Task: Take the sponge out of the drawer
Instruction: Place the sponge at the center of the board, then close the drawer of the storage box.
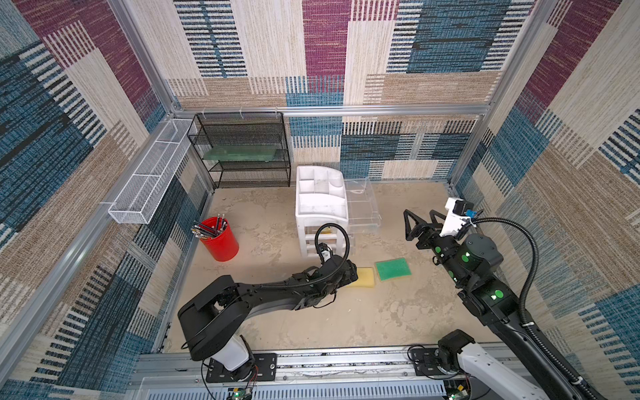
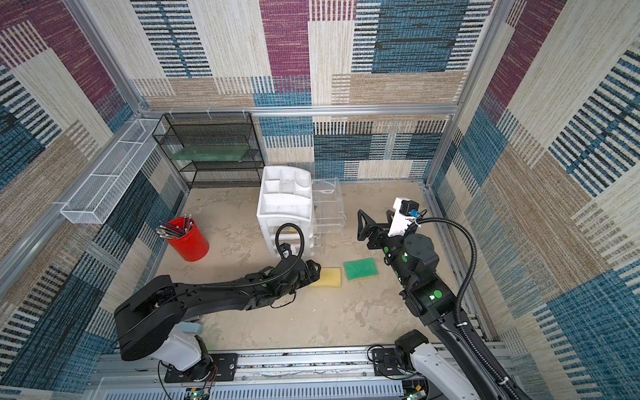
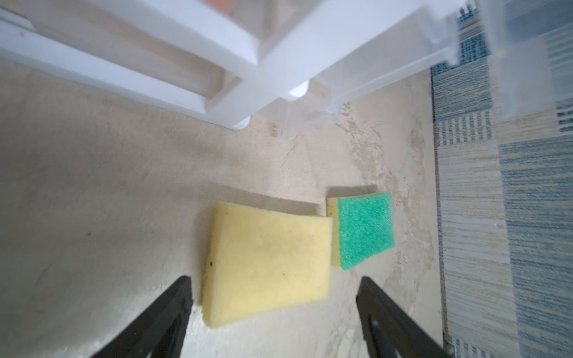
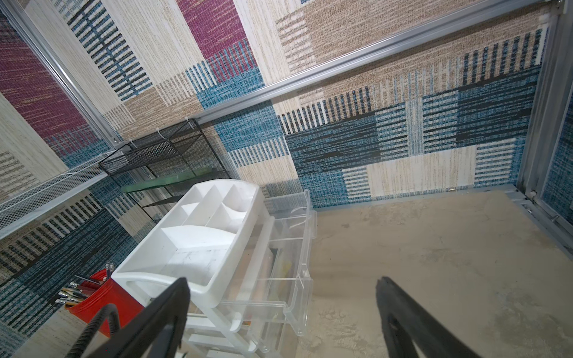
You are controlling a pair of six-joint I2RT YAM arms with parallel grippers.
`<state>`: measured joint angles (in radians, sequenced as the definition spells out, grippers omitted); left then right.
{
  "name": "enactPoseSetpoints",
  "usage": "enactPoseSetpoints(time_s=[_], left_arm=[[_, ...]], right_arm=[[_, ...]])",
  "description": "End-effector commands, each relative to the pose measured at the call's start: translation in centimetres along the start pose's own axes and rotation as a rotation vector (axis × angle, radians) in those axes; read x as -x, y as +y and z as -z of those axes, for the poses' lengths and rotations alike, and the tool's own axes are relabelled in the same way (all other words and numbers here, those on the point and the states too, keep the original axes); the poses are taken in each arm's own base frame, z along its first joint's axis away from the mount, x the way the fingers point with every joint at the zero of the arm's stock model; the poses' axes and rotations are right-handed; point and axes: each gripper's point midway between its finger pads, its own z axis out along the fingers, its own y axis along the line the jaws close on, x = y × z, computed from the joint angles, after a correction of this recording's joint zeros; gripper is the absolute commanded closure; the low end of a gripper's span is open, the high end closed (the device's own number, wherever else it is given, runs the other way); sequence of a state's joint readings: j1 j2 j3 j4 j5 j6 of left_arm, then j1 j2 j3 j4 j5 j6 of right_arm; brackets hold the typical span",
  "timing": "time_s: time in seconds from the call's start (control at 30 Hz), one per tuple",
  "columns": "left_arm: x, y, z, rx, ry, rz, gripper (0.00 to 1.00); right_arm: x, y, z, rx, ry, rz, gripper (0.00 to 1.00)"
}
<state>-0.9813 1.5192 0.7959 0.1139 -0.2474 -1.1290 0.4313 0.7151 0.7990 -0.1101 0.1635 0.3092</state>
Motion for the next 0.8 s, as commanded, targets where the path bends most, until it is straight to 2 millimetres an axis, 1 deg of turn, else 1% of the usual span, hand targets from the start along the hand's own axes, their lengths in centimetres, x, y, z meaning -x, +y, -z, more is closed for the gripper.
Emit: enactPoseSetpoints(time_s=[0.0,0.03,0.23,0.3,0.4,0.5,0.53,0.6,0.63,0.67,0.77], left_arm=[[1.7,-0.8,2.6,0.007,-0.036,-0.117,0.01],[2.2,-0.9,3.5,0.009,-0.051,-0.137,0.00],[5.4,-1.5,10.0,0.023,-0.117,-0.270,0.00],[6.7,-2.1,12.3,0.032,-0.130,-0.342,0.00],[8.5,-3.4,15.3,0.059,-0.120,-0.442,0.00],[10.1,-4.9,17.8,0.057,-0.090,-0.501,0.00],[10.5,-5.2,18.4,0.052,-0.076,-0.524,0.00],[12.7,-5.6,19.7,0.091,-0.090,-0.556,0.00],[13.6,-5.7,20.1,0.103,-0.093,-0.579,0.00],[14.5,-5.6,20.1,0.114,-0.091,-0.596,0.00],[16.4,-4.4,18.7,0.125,-0.055,-0.574,0.00]], right_arm=[[0.4,0.2,-0.2,0.006,-0.007,0.006,0.05],[0.4,0.1,-0.3,0.004,-0.006,0.004,0.05],[0.1,0.0,-1.0,0.008,0.008,0.001,0.05],[0.0,0.1,-1.3,0.014,0.014,-0.002,0.05],[-0.5,0.3,-1.9,0.028,0.030,-0.005,0.05],[-1.0,0.4,-2.7,0.032,0.051,-0.009,0.05],[-1.2,0.4,-2.9,0.031,0.059,-0.008,0.05],[-1.7,0.2,-3.4,0.024,0.074,-0.007,0.05],[-1.8,0.1,-3.7,0.022,0.081,-0.004,0.05],[-2.2,-0.1,-4.1,0.013,0.097,0.000,0.05],[-3.4,-1.9,-5.4,-0.062,0.159,-0.005,0.05]])
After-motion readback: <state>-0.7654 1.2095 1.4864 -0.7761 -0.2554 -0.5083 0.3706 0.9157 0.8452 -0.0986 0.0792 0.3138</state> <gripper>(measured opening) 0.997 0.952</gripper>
